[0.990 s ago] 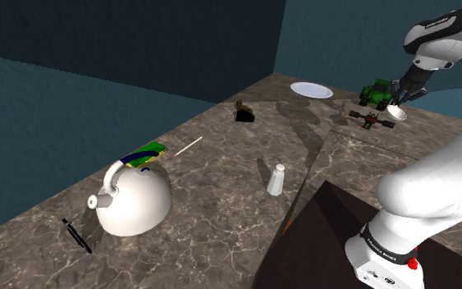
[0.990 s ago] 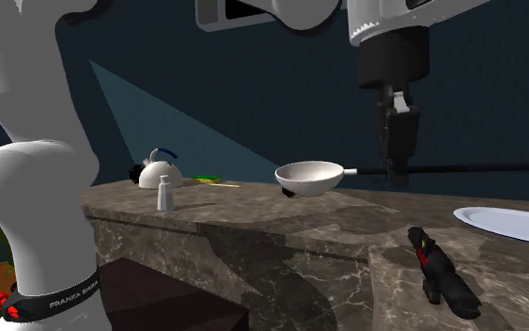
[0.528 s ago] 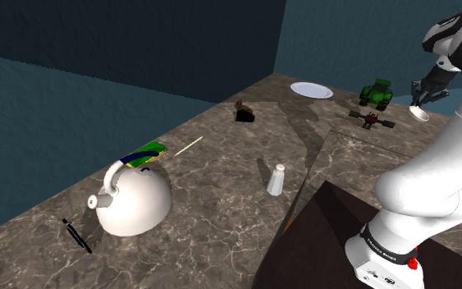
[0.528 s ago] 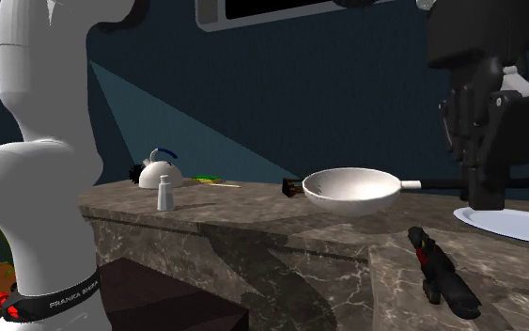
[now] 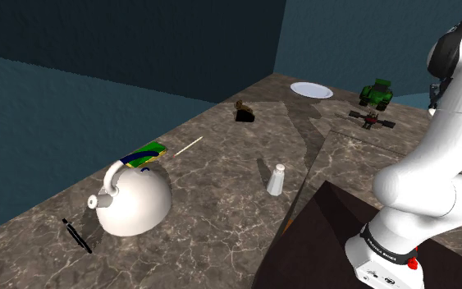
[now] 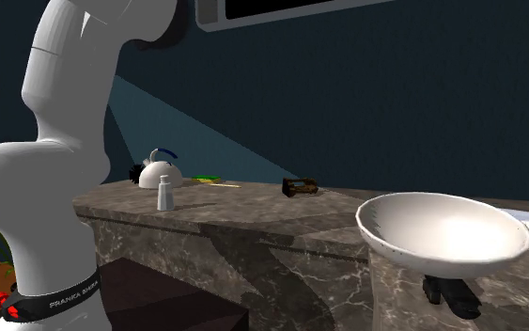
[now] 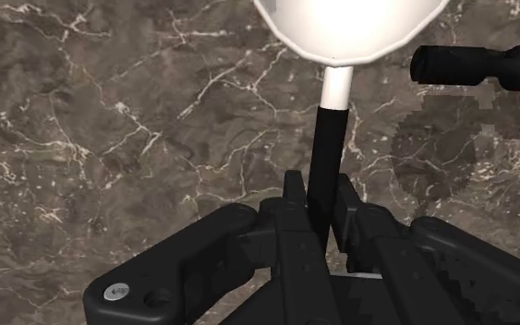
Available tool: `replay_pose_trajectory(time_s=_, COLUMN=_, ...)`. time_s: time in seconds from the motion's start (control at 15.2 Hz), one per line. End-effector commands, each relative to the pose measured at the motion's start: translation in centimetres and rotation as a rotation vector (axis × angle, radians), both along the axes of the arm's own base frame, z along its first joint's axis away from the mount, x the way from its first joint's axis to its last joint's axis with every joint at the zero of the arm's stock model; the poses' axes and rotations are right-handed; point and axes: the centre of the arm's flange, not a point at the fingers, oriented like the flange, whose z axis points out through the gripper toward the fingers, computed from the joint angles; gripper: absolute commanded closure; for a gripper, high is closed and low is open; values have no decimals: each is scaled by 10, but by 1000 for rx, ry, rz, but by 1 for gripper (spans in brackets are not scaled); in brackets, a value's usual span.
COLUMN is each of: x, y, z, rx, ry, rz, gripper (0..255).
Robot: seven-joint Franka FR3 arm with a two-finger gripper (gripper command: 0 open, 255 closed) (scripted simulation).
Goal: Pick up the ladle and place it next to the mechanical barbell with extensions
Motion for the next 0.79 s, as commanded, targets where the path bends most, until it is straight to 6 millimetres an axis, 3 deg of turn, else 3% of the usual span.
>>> replay_pose_trajectory(time_s=0.0, x=-2, y=-2, z=-8, rx=0, ry=-1, rz=2, gripper=255)
replay_pose_trajectory(time_s=0.73, x=-2, y=-2, z=-66, rx=0, ry=-1, rz=2, gripper=255)
